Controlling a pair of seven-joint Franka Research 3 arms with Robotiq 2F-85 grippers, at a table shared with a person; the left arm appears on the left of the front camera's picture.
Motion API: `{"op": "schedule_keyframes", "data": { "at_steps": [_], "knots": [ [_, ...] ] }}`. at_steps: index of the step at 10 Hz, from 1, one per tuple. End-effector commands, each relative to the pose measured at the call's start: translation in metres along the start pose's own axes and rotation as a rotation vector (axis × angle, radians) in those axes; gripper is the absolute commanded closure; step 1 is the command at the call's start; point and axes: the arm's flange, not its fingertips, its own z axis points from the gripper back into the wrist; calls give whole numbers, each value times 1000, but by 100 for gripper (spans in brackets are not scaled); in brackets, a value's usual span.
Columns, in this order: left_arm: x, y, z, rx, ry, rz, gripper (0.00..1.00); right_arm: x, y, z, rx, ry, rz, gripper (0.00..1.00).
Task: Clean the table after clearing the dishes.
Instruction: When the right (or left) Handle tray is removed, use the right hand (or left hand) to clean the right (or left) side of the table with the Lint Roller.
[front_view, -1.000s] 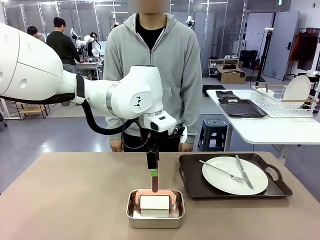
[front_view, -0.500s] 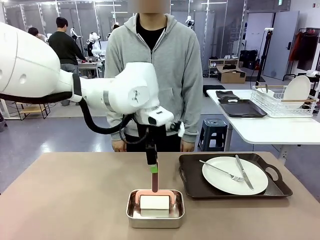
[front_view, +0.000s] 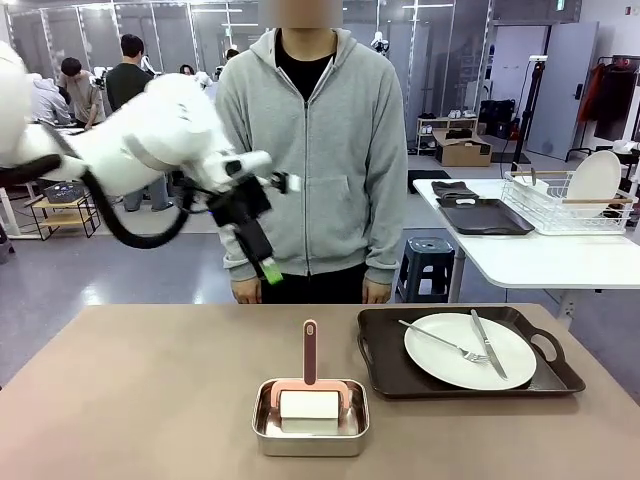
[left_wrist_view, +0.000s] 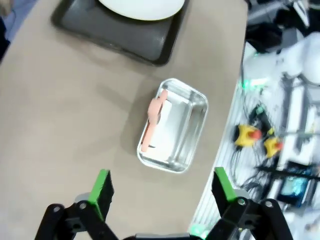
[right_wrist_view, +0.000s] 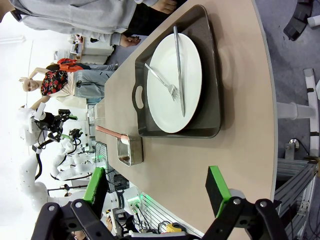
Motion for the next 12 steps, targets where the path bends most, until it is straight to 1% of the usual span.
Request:
{"op": "schedule_keyframes", "data": {
  "at_steps": [1, 2, 3, 4, 5, 6, 7, 8, 9, 10, 11, 12],
  "knots": [
    [-93, -7, 38, 56, -197, 230, 0, 0, 3, 0, 0, -1, 5, 0],
    [-138, -2, 59, 73, -304, 335, 0, 0, 3, 0, 0, -1, 5, 0],
    [-183, -2, 77, 22, -412, 417, 0, 0, 3, 0, 0, -1, 5, 0],
    [-235, -2, 99, -54, -502, 511, 0, 0, 3, 0, 0, -1, 5, 0],
    [-277, 0, 111, -66, -621, 574, 0, 0, 3, 0, 0, -1, 5, 0],
    [-313, 4, 120, -50, -704, 591, 0, 0, 3, 0, 0, -1, 5, 0],
    [-349, 12, 122, -124, -791, 587, 0, 0, 3, 0, 0, -1, 5, 0],
    [-392, 23, 117, -161, -782, 649, 0, 0, 3, 0, 0, -1, 5, 0],
    [-416, 29, 111, -187, -853, 655, 0, 0, 3, 0, 0, -1, 5, 0],
    [-433, 35, 102, -210, -868, 680, 0, 0, 3, 0, 0, -1, 5, 0],
    [-449, 40, 94, -189, -884, 700, 0, 0, 3, 0, 0, -1, 5, 0],
    [-468, 40, 83, -232, -898, 737, 0, 0, 3, 0, 0, -1, 5, 0]
  ]
}}
